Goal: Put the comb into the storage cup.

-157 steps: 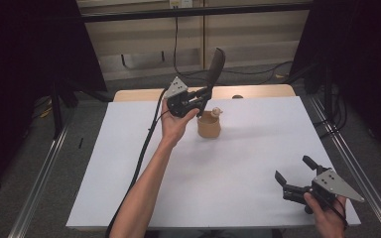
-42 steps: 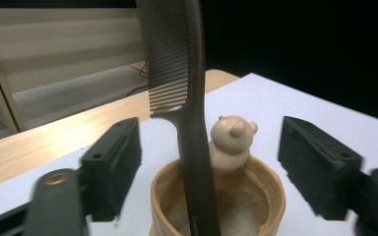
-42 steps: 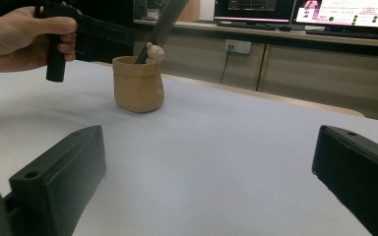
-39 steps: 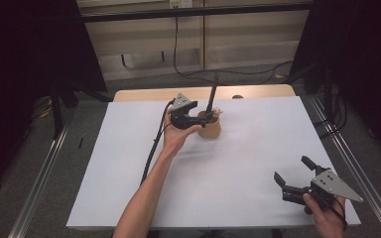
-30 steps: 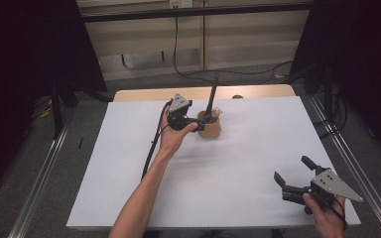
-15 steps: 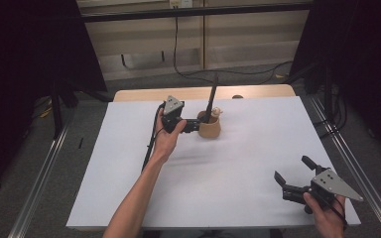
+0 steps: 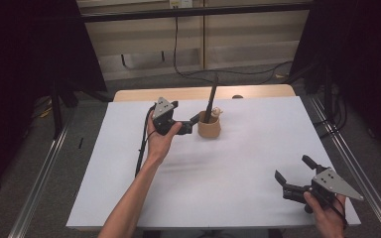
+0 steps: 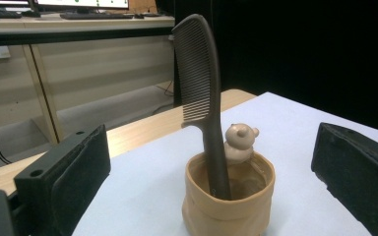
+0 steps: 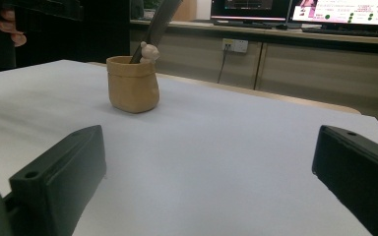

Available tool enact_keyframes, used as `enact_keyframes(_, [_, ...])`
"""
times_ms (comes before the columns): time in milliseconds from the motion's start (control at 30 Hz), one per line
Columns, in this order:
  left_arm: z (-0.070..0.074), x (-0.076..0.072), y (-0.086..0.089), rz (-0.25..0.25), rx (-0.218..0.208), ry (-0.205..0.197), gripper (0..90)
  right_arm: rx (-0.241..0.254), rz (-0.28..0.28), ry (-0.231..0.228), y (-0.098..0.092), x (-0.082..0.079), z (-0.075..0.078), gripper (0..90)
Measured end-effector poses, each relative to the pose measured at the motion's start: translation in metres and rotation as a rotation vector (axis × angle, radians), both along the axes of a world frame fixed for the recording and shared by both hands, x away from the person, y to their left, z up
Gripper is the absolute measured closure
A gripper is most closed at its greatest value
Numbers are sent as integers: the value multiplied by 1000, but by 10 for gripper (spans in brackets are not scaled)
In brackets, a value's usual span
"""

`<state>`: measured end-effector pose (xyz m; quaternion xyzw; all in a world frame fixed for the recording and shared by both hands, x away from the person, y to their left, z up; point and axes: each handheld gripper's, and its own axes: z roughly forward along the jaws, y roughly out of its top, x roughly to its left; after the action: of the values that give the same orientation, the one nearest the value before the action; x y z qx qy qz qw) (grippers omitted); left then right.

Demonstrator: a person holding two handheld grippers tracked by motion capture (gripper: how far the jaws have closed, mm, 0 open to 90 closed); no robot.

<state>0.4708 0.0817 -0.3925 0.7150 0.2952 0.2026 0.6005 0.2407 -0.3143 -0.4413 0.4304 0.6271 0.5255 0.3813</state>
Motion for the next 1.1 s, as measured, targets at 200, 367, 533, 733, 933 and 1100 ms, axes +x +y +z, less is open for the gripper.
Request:
enact_keyframes(200, [0,-8,11,15,5,-17,23,-7,3,-4,2,-1,1,0])
enact_keyframes(367, [4,-15,21,13,-10,-27,24,-7,-2,-4,3,-1,1,0])
enact_keyframes(533, [6,-22,29,36,-3,-45,25,-12,-5,-4,3,0,1,0])
enact_keyframes(733, [6,-27,37,42,-10,-37,30,-9,-7,-4,3,-1,2,0])
enact_keyframes(933, [7,-36,45,64,23,-73,29,-10,-9,-5,3,0,2,0])
enact_keyframes(1100, [10,-42,53,82,16,-67,29,-12,-12,-5,3,0,2,0])
